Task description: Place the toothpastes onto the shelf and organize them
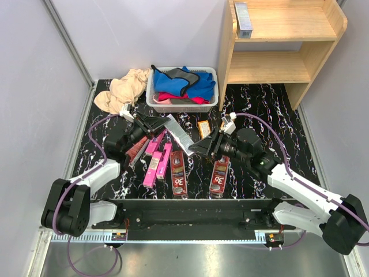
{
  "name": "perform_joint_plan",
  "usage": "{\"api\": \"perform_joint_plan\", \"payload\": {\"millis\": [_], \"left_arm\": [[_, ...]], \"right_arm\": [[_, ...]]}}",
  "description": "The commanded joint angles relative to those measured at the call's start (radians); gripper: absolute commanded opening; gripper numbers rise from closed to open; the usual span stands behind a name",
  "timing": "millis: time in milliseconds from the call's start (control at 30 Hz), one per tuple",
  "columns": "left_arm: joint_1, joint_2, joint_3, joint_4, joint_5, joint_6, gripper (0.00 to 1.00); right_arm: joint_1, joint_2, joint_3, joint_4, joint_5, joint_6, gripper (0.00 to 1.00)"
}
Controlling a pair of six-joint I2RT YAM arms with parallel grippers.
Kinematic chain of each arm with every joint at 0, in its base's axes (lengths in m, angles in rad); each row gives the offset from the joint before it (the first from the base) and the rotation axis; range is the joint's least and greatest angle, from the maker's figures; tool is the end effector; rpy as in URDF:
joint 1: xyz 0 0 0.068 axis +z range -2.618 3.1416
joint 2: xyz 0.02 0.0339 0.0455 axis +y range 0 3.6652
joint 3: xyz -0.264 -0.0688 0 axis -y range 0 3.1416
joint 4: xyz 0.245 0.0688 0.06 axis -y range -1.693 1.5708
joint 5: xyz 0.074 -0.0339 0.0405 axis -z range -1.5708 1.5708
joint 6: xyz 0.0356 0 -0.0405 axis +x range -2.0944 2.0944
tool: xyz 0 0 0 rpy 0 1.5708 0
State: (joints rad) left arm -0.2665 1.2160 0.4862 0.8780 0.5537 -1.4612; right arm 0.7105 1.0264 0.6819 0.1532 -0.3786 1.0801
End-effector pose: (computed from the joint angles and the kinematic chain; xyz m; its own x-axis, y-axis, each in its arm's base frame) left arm 0.2401 -0.0850 0.2578 -0.7058 -0.6837 -0.1854 0.2210 0.0361 -0.9746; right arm 0.1728 0.1660 0.2927 -0.8451 0.3541 -0.4007 -0.2881 0.3298 0.8990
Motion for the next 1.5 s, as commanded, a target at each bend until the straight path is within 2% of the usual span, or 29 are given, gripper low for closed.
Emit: {"api": "perform_joint_plan", "payload": {"millis": [0, 133, 267, 400, 533, 667, 700, 800, 900, 1100, 1333, 1467], "left_arm": [[0.006, 0.014, 0.002, 0.128, -0.012, -0.048, 0.26], [0.006, 0.025, -0.011, 0.159, -0.012, -0.059, 0.29], [0.006, 0.030, -0.015, 0.164, -0.008, -0.056, 0.41], [0.006, 0.013, -0.008, 0.115, 0.002, -0.018, 0.86], [0.006, -0.030, 0.020, -0.077, 0.000, 0.071, 0.99], [0.006, -0.090, 0.099, -0.350, -0.027, 0.215, 0.99], [0.006, -0.113, 0.115, -0.478, -0.056, 0.278, 0.99], [0.006, -0.154, 0.189, -0.711, -0.132, 0.401, 0.99], [0.006, -0.194, 0.241, -0.862, -0.210, 0.487, 0.99], [0.004, -0.245, 0.325, -1.095, -0.376, 0.620, 0.99], [-0.016, -0.240, 0.399, -1.257, -0.537, 0.708, 0.99], [-0.089, -0.176, 0.471, -1.332, -0.648, 0.763, 0.99]], "right_arm": [[0.009, -0.014, -0.001, 0.088, -0.045, 0.014, 0.52], [0.009, -0.032, 0.002, 0.086, -0.042, 0.014, 0.42], [0.009, -0.046, 0.007, 0.068, -0.032, 0.011, 0.36], [0.009, -0.060, 0.010, 0.054, -0.017, 0.004, 0.33], [0.010, -0.075, 0.019, 0.003, 0.012, -0.012, 0.28], [0.009, -0.088, 0.027, -0.020, 0.030, -0.016, 0.26], [0.009, -0.092, 0.027, -0.023, 0.036, -0.016, 0.26], [0.009, -0.104, 0.027, -0.035, 0.056, -0.014, 0.25], [0.009, -0.120, 0.030, -0.055, 0.084, -0.014, 0.22], [0.009, -0.147, 0.054, -0.161, 0.154, -0.052, 0.20], [0.007, -0.196, 0.074, -0.291, 0.225, -0.100, 0.20], [0.006, -0.204, 0.090, -0.316, 0.244, -0.114, 0.20]]}}
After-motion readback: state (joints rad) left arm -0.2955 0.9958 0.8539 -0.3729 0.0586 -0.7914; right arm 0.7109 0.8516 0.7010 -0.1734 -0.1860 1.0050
